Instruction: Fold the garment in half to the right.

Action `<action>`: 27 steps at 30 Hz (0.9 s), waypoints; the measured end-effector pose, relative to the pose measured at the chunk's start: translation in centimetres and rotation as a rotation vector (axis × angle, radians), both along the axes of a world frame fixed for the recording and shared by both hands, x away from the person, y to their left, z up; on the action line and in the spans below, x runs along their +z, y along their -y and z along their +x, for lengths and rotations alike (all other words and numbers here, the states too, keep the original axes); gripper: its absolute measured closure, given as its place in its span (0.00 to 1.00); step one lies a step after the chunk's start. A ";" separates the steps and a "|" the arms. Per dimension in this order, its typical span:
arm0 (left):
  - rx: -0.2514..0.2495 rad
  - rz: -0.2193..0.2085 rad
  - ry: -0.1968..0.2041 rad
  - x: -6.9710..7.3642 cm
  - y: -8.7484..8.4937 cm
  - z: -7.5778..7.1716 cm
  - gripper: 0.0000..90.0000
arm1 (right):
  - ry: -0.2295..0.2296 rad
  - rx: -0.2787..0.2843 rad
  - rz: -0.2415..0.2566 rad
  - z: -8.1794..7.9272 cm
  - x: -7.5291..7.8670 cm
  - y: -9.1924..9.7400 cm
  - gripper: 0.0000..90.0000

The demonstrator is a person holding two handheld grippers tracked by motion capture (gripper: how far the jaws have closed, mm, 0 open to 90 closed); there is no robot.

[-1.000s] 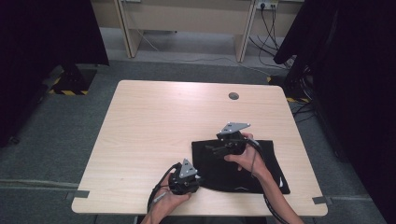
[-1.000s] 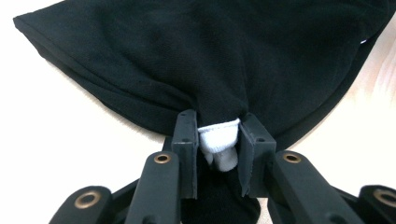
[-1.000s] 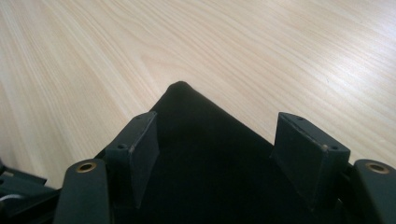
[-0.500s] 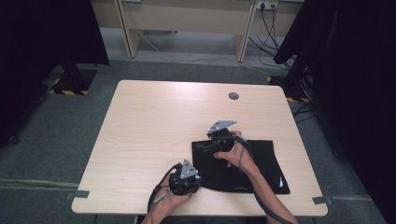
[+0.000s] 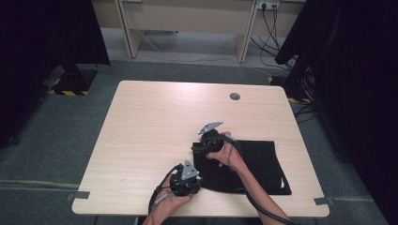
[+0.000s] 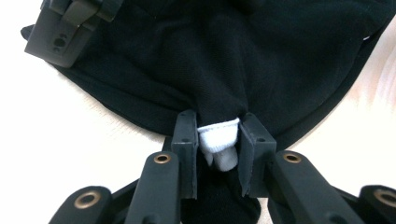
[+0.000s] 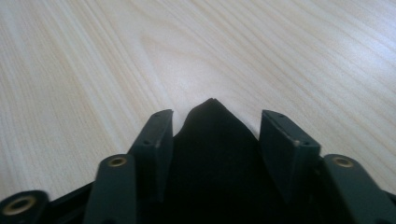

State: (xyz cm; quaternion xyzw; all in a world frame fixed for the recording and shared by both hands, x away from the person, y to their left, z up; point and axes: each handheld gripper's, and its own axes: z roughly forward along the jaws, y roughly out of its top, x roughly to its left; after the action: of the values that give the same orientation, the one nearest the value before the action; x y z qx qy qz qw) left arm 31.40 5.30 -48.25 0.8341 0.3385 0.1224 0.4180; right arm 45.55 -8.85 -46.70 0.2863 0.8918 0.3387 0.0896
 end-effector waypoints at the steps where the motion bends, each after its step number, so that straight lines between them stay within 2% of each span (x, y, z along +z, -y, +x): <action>1: 0.001 0.002 0.003 0.0 0.0 0.0 0.79 | 0.000 0.008 0.002 0.0 0.0 0.1 0.63; 4: 0.004 0.001 0.002 0.0 0.0 0.0 0.79 | 0.002 0.007 -0.009 0.0 0.2 0.4 0.76; 6: 0.009 -0.007 -0.005 0.0 0.0 0.0 0.80 | 0.001 0.011 -0.003 0.0 0.1 0.6 0.81; 9: 0.011 -0.033 -0.014 0.1 -0.3 0.0 0.81 | 0.005 0.022 0.019 -0.1 0.3 0.6 0.86; 10: 0.014 -0.035 -0.008 0.2 -0.4 0.0 0.81 | 0.008 0.019 0.047 -0.1 0.8 0.7 0.87; 13: 0.021 -0.043 0.029 1.5 -0.8 -0.2 0.81 | 0.024 0.023 0.092 -0.3 2.1 0.9 0.88; 18: -0.005 -0.067 0.077 4.1 -1.1 -0.6 0.82 | 0.058 0.023 0.181 -0.9 4.5 1.5 0.89; 23: -0.032 -0.093 0.099 6.1 -0.4 0.0 0.82 | 0.098 0.021 0.210 -1.4 6.6 2.4 0.90; 27: -0.055 -0.098 0.119 7.6 0.9 0.5 0.82 | 0.121 0.005 0.242 -1.3 7.9 4.1 0.90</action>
State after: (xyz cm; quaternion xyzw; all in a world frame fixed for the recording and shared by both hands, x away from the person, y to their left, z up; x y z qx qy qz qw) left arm 31.95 4.42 -40.61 0.8128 0.2957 0.1436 0.4810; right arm 44.26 -12.96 -38.83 0.2720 0.8379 0.4608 0.1074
